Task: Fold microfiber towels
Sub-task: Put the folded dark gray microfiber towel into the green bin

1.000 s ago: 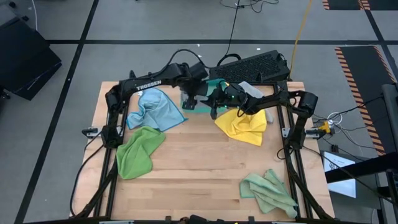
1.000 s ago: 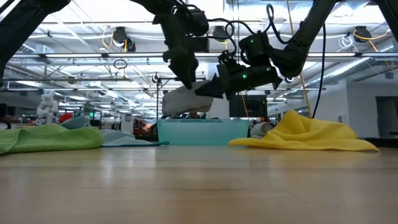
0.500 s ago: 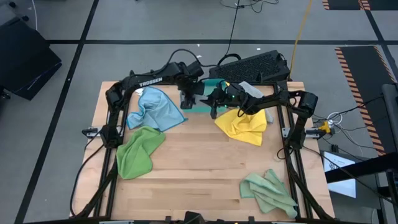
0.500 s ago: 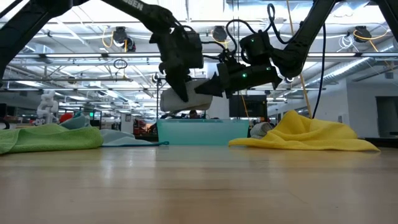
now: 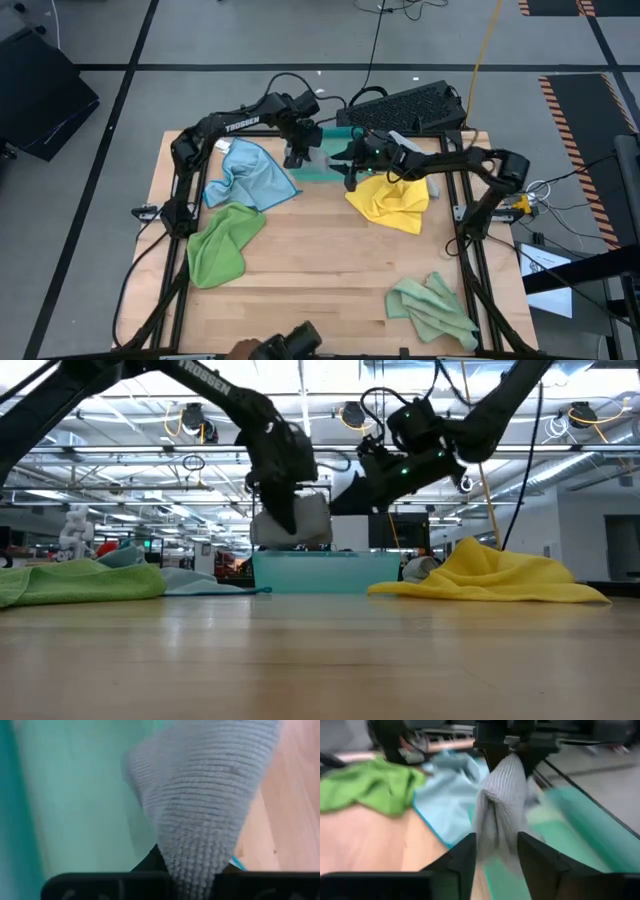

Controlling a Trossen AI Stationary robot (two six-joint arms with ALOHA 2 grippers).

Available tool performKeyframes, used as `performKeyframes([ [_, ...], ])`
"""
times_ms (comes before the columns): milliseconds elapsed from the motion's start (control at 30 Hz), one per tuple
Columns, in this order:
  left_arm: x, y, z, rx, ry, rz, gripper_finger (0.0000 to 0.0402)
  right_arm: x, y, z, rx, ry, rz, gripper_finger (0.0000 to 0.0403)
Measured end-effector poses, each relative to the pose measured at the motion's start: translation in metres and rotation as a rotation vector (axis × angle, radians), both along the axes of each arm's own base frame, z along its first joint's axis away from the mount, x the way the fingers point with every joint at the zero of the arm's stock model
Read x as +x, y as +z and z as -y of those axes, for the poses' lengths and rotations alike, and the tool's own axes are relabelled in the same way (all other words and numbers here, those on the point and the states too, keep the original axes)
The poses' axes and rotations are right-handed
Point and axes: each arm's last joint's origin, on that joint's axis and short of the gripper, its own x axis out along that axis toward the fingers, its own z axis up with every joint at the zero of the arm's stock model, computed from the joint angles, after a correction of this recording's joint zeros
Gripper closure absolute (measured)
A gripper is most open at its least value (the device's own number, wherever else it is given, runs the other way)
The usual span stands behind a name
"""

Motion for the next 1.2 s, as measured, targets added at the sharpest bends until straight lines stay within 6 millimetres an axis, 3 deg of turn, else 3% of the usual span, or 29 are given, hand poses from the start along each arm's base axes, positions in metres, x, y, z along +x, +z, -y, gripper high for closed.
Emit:
performKeyframes([
  [167,-0.002,-0.010,-0.012,-0.016,-0.006,0.014,0.0383,-0.018,0.012,-0.008,-0.023,-0.053,-0.133,0.0233],
  [467,0.009,-0.037,-0.018,-0.049,-0.017,-0.016,0.0385,-0.042,0.011,-0.029,-0.057,-0.024,-0.066,0.0236],
  [667,0.011,-0.042,-0.018,-0.120,-0.009,0.007,0.0391,-0.055,0.005,-0.036,-0.090,-0.022,0.001,0.0238],
  [867,0.010,-0.042,-0.018,-0.167,-0.004,0.033,0.0386,-0.056,0.004,-0.037,-0.110,-0.018,0.012,0.0238],
  [1200,0.009,-0.064,-0.028,-0.167,0.032,-0.021,0.0381,-0.056,0.004,-0.037,-0.118,-0.013,0.011,0.0238],
])
